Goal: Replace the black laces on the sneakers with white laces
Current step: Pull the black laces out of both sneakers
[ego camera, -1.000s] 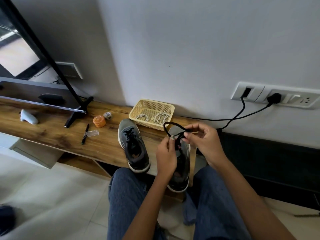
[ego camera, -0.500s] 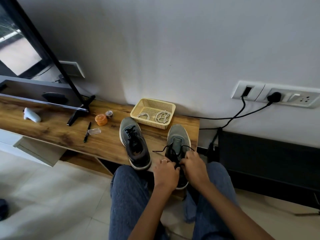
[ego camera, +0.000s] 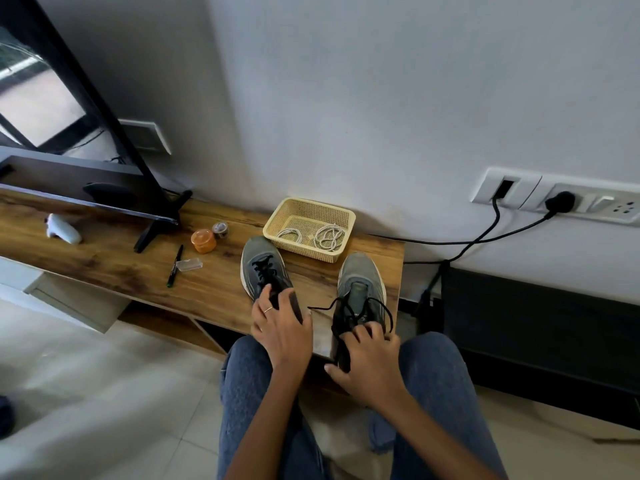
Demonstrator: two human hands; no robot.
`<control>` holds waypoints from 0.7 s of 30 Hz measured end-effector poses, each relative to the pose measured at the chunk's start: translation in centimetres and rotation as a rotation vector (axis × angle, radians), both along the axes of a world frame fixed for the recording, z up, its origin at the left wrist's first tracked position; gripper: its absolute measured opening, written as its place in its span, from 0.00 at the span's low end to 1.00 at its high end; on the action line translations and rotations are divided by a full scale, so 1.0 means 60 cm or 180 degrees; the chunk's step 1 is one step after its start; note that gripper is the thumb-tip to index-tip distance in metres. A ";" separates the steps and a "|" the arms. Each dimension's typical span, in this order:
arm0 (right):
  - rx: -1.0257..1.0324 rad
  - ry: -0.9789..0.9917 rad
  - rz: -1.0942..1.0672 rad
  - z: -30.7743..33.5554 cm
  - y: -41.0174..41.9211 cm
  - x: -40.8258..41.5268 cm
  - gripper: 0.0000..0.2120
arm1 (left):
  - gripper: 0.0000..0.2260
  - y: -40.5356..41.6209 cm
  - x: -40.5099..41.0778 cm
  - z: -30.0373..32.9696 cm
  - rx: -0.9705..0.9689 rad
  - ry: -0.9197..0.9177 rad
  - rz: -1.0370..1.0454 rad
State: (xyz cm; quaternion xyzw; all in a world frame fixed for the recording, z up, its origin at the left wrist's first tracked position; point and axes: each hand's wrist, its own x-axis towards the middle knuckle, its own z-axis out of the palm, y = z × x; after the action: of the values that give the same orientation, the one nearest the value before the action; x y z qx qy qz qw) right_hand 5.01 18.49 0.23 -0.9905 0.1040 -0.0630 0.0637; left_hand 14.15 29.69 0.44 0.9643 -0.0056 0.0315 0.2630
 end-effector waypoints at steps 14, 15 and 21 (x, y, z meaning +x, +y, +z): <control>-0.0017 -0.0311 -0.0244 -0.080 0.006 -0.012 0.27 | 0.10 0.015 0.011 -0.039 -0.0820 0.0603 0.0385; 0.0072 -0.0333 -0.0229 -0.083 0.008 -0.012 0.27 | 0.08 0.016 0.008 -0.037 -0.0829 0.0551 0.0403; 0.0223 -0.0588 0.0110 -0.117 0.009 -0.025 0.27 | 0.05 0.022 -0.018 -0.009 -0.0987 -0.0053 0.0291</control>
State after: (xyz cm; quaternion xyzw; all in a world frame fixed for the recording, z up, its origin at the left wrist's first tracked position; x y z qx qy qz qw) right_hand 3.49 19.01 -6.80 -0.9793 0.0827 -0.1493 0.1087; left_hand 13.04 31.03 -0.11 0.9111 0.0410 0.0520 0.4069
